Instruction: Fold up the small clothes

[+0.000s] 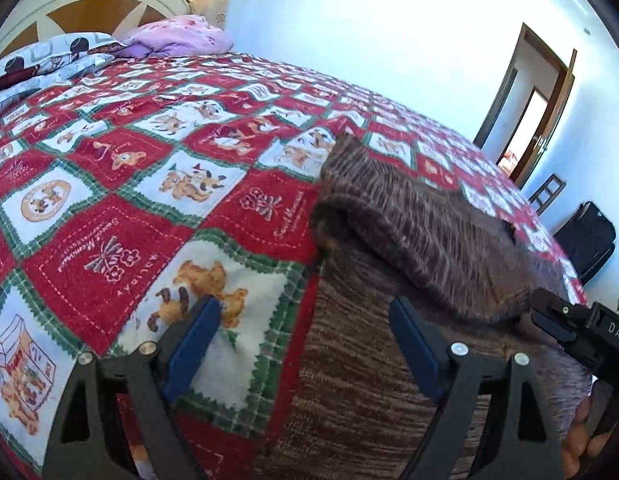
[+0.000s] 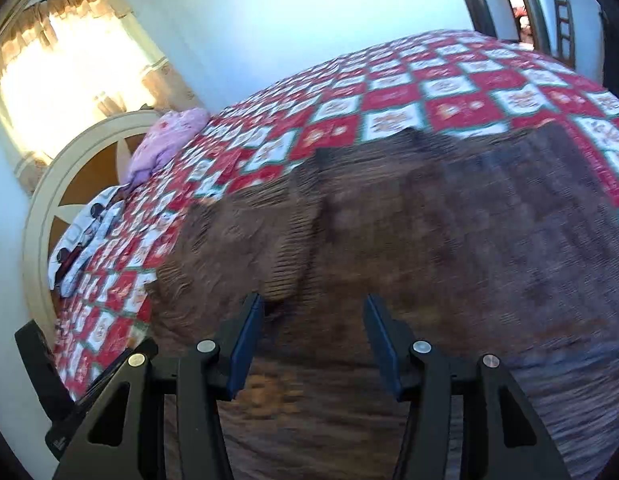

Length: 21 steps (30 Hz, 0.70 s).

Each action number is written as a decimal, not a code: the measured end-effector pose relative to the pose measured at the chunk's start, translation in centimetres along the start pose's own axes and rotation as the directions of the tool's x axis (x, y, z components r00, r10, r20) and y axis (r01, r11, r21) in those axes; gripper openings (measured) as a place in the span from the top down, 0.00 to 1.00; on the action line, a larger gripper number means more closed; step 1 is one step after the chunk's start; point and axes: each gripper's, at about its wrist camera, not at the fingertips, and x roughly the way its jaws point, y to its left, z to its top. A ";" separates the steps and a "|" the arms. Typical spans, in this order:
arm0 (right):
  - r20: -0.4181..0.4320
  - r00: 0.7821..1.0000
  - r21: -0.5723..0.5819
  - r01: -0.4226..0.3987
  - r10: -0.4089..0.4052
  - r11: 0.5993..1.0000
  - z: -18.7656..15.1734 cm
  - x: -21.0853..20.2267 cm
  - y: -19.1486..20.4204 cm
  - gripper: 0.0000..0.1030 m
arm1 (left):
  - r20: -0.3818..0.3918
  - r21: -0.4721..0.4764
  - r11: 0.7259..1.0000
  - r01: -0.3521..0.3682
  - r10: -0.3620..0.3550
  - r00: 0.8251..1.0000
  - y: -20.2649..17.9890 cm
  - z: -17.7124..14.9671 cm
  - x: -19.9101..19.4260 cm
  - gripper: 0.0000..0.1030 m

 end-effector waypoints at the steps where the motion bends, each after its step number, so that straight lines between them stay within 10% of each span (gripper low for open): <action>1: -0.014 1.000 -0.004 -0.010 0.010 1.000 -0.2 0.7 0.5 0.48 | 0.001 0.017 1.000 -0.005 0.005 1.000 -0.5 0.0 0.1 0.08; 15: -0.018 1.000 -0.098 0.000 -0.002 0.995 -0.9 2.0 4.0 0.49 | -0.001 0.037 0.999 0.008 -0.008 1.000 -0.2 0.1 0.2 0.04; 17: -0.041 0.999 -0.146 0.016 -0.022 0.989 -0.9 2.8 4.7 0.93 | -0.001 0.038 0.999 0.007 -0.007 1.000 -0.3 0.1 0.3 0.04; 21: -0.028 0.999 -0.205 0.023 -0.030 0.978 -0.2 2.1 5.1 0.93 | -0.001 0.036 0.999 0.011 -0.011 1.000 -0.3 0.1 0.3 0.03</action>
